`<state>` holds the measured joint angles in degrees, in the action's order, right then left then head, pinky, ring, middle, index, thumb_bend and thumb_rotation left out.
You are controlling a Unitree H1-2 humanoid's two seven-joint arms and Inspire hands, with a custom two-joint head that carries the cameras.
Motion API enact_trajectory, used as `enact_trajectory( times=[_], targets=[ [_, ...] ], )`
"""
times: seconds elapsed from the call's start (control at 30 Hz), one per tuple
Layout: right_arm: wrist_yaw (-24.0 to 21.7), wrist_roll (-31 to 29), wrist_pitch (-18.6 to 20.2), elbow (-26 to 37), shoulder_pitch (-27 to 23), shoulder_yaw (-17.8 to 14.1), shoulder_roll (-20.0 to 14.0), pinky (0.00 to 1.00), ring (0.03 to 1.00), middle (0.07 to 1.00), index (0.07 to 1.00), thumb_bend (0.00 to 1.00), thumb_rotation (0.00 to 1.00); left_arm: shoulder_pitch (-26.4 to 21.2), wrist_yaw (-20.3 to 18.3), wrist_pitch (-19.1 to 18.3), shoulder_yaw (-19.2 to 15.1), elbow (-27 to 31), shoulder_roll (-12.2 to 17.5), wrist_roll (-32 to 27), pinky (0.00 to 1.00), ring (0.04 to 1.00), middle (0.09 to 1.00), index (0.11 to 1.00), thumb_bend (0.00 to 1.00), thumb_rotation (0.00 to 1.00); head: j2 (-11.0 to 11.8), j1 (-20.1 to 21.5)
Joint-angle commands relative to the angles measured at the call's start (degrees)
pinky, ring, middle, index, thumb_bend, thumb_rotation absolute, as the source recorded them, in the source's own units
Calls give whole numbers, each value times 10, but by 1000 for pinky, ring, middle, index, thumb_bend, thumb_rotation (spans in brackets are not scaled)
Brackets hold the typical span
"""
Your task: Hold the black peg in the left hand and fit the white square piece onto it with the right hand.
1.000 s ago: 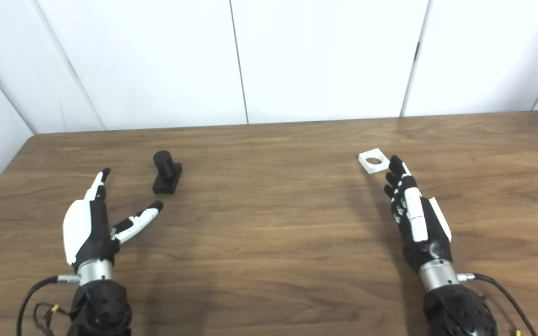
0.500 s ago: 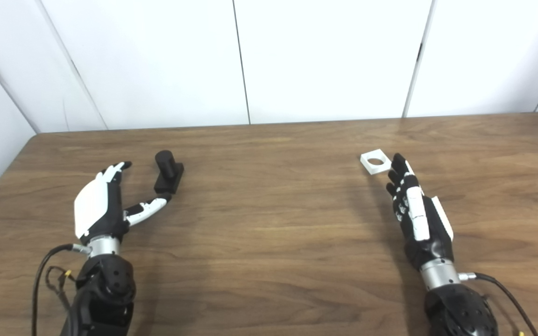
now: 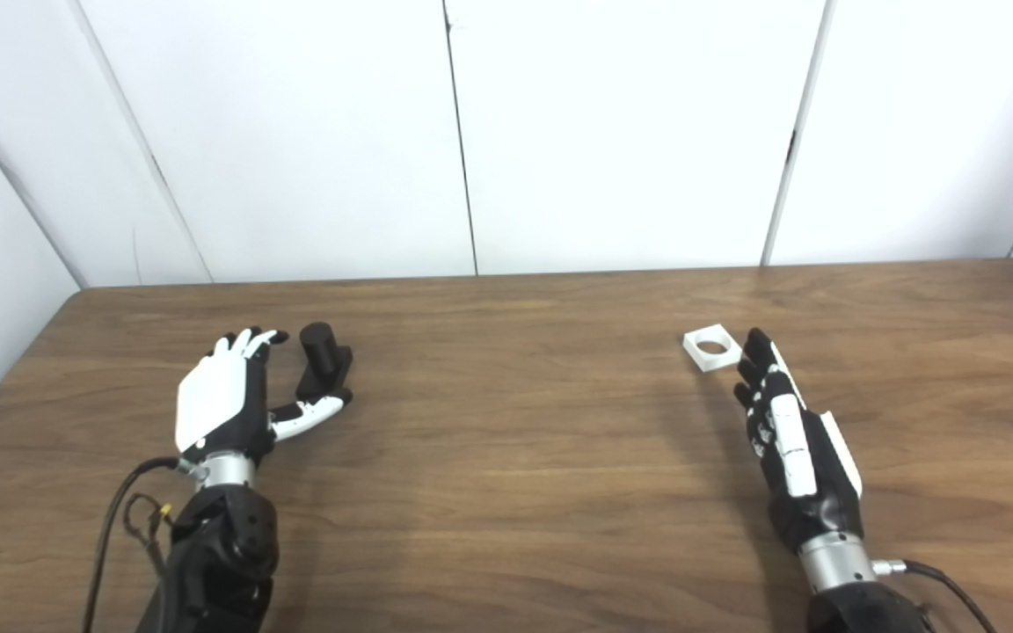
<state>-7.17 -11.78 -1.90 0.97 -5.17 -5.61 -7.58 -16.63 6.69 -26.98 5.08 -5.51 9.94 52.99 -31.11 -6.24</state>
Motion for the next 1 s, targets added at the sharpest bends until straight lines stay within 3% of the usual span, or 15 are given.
enact_trajectory(
  times=[0.0, 0.23, 0.47, 0.97],
  targets=[
    [-2, -2, -22, -14, 2, 2, 10, 1000, 1000, 1000, 981, 582, 949, -39, 22, 2, 6, -5, 13, 16, 974, 1000, 959, 835, 822, 478, 0, 0],
    [3, 0, -18, -8, 5, -1, 9, 1000, 1000, 1000, 977, 578, 950, -63, 17, 1, 17, -50, 21, 38, 985, 1000, 966, 836, 833, 493, 0, -2],
    [-2, -6, -19, -7, 7, -4, 4, 1000, 1000, 1000, 978, 574, 953, -77, 0, 1, 22, -82, 23, 89, 1000, 1000, 957, 826, 850, 570, -1, -8],
    [-12, -27, -17, -10, 14, -15, -15, 1000, 1000, 1000, 966, 593, 919, -91, 16, 1, 17, -135, 11, 83, 1000, 1000, 957, 810, 856, 552, -4, -27]
  ],
)
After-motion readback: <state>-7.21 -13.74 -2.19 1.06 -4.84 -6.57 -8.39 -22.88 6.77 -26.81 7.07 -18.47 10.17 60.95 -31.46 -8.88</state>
